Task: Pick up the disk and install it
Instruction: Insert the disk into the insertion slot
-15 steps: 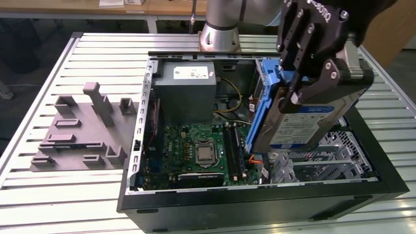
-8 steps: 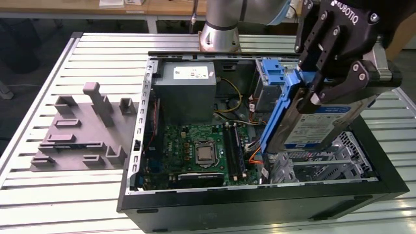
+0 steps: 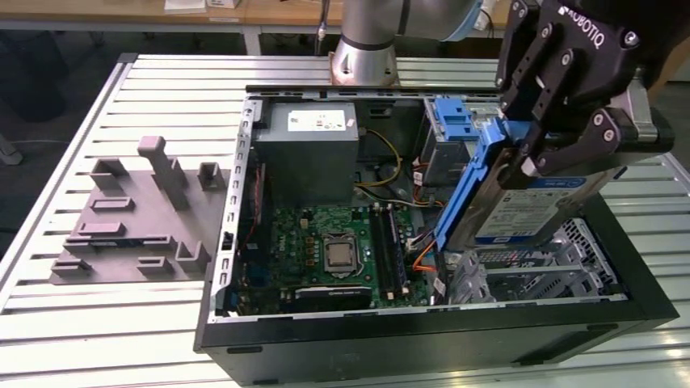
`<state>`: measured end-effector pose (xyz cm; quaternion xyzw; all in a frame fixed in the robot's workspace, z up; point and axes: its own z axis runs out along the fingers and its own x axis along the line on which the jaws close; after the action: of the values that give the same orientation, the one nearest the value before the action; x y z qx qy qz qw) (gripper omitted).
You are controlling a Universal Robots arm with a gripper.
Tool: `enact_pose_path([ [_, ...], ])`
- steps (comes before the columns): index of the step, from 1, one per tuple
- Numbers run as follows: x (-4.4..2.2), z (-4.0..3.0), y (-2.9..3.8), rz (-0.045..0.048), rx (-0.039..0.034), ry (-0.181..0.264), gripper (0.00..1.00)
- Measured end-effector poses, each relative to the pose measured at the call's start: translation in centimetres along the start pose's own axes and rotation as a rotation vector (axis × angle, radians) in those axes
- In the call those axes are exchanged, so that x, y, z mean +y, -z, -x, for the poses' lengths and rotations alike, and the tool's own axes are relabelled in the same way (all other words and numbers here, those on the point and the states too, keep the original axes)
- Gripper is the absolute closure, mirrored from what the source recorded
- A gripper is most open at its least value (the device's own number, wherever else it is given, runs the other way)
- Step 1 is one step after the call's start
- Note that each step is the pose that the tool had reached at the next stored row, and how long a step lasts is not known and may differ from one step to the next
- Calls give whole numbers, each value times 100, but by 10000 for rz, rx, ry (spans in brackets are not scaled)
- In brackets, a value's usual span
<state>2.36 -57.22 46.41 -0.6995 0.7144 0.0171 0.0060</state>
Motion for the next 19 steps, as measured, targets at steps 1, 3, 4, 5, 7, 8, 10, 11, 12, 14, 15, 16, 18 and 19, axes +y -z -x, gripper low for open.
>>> enact_pose_path([
  [1,-15,-2,-7,1,2,13,64],
  [3,-64,-5,-20,2,4,29,64],
  [4,-92,-6,-26,2,4,30,64],
  [5,-123,-8,-31,2,6,31,64],
  [7,-177,-10,-43,2,4,30,64],
  [8,-197,-10,-48,2,4,31,64],
  [10,-211,-10,-51,2,7,31,64],
  [11,-211,-10,-51,2,7,30,64],
  [12,-214,-11,-53,2,6,30,64],
  [14,-231,-11,-56,2,5,31,64],
  [15,-248,-11,-58,2,4,31,64],
  [16,-268,-11,-62,1,3,32,64],
  [18,-317,-10,-69,1,3,30,64],
  [19,-342,-10,-74,2,2,31,64],
])
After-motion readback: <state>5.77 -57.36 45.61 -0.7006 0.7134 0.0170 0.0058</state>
